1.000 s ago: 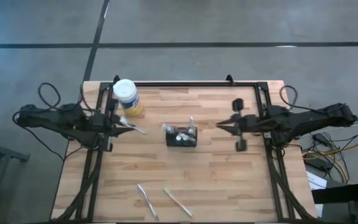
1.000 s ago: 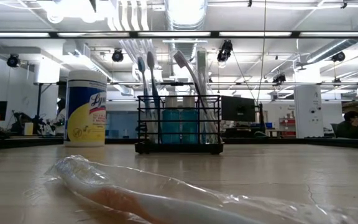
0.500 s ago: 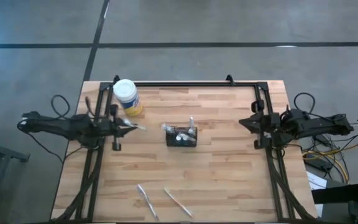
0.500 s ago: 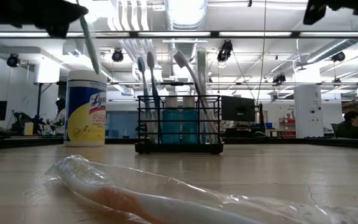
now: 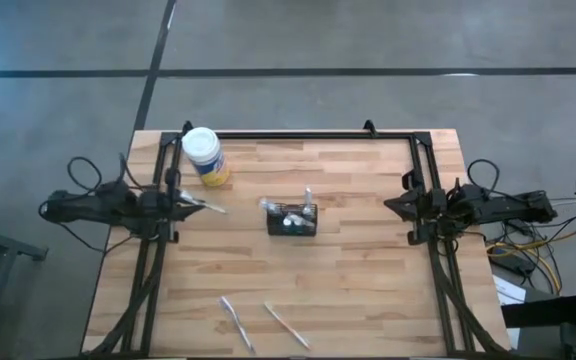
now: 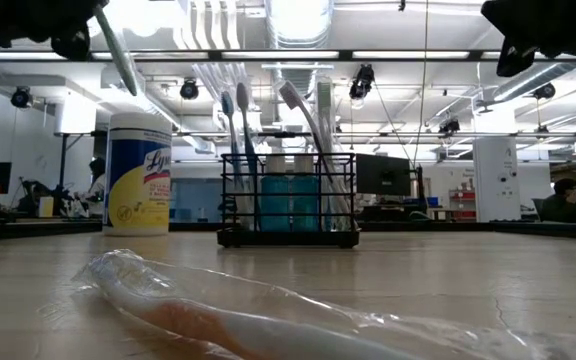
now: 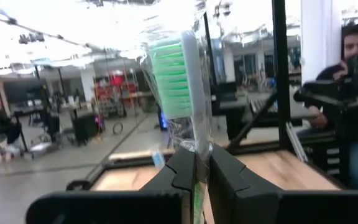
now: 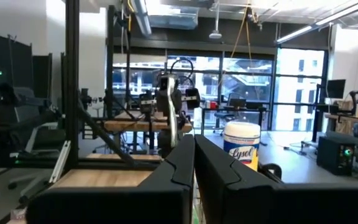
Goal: Pick & Place toothbrushing station
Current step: Put the green toothbrush into the mesh organizer, then put the orange toothbrush into the mesh organizer
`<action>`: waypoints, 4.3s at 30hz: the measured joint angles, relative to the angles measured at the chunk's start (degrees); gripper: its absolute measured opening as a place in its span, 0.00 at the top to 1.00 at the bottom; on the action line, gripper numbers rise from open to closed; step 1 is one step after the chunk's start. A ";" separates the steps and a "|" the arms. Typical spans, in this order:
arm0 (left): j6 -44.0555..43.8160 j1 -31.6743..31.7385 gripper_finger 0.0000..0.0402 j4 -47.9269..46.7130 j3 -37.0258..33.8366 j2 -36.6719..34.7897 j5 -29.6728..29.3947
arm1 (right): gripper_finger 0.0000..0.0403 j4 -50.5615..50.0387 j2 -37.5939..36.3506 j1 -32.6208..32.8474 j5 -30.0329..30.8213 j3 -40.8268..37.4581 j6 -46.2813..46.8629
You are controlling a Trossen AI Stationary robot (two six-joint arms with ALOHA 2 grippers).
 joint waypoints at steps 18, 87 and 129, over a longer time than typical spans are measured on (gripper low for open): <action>-0.02 -0.04 0.95 9.42 -4.97 0.03 -0.02 | 0.98 5.60 -0.87 0.02 1.49 -6.07 -0.04; 3.01 4.90 0.95 36.76 13.85 73.80 3.41 | 0.98 7.51 -0.85 0.04 1.33 -6.05 -3.69; -7.34 4.56 0.52 -9.52 19.72 30.95 3.98 | 0.98 7.33 -0.72 0.04 1.36 -6.11 -3.69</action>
